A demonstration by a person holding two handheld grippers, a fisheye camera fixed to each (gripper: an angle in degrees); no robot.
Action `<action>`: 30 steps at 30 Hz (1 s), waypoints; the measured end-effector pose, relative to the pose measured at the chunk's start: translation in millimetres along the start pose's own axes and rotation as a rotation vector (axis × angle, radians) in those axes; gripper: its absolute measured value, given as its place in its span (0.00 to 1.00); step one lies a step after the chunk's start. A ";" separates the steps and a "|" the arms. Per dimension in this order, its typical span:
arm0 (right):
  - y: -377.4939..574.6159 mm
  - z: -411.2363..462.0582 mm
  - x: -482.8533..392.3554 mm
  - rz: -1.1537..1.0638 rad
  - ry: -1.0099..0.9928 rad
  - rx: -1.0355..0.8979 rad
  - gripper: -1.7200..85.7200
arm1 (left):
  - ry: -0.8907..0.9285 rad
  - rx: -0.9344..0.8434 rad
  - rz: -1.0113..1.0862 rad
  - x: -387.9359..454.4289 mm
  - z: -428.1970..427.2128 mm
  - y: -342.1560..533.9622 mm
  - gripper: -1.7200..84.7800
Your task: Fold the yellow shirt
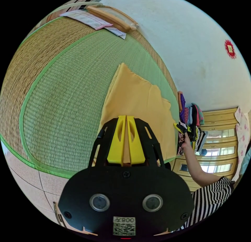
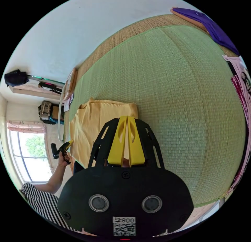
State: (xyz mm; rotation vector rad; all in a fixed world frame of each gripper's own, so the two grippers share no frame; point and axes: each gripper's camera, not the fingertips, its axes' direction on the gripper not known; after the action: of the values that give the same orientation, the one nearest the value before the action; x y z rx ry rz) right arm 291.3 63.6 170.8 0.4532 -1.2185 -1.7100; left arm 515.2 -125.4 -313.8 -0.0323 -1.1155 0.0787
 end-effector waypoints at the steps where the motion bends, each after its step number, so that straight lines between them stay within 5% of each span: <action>1: 12.7 -9.4 -3.8 -0.029 -0.023 0.005 0.02 | 0.013 0.003 0.011 3.2 -11.9 6.5 0.02; 10: 144.5 -21.3 -13.2 -0.126 -0.091 -0.159 0.02 | -0.059 -0.038 -0.013 -1.5 -71.4 58.5 0.02; 21: 177.1 -44.1 -7.1 -0.112 -0.029 -0.160 0.02 | -0.100 0.005 0.005 29.4 -150.3 69.3 0.02; 30: 206.7 -47.0 -18.9 -0.250 0.277 -0.179 0.02 | -0.250 -0.074 0.032 56.3 -169.1 58.6 0.02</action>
State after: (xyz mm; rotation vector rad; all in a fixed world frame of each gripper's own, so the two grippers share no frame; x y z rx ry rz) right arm 434.5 45.2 327.2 0.7300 -0.8284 -1.8742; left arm 688.9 -60.2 -341.6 -0.1085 -1.3681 0.0716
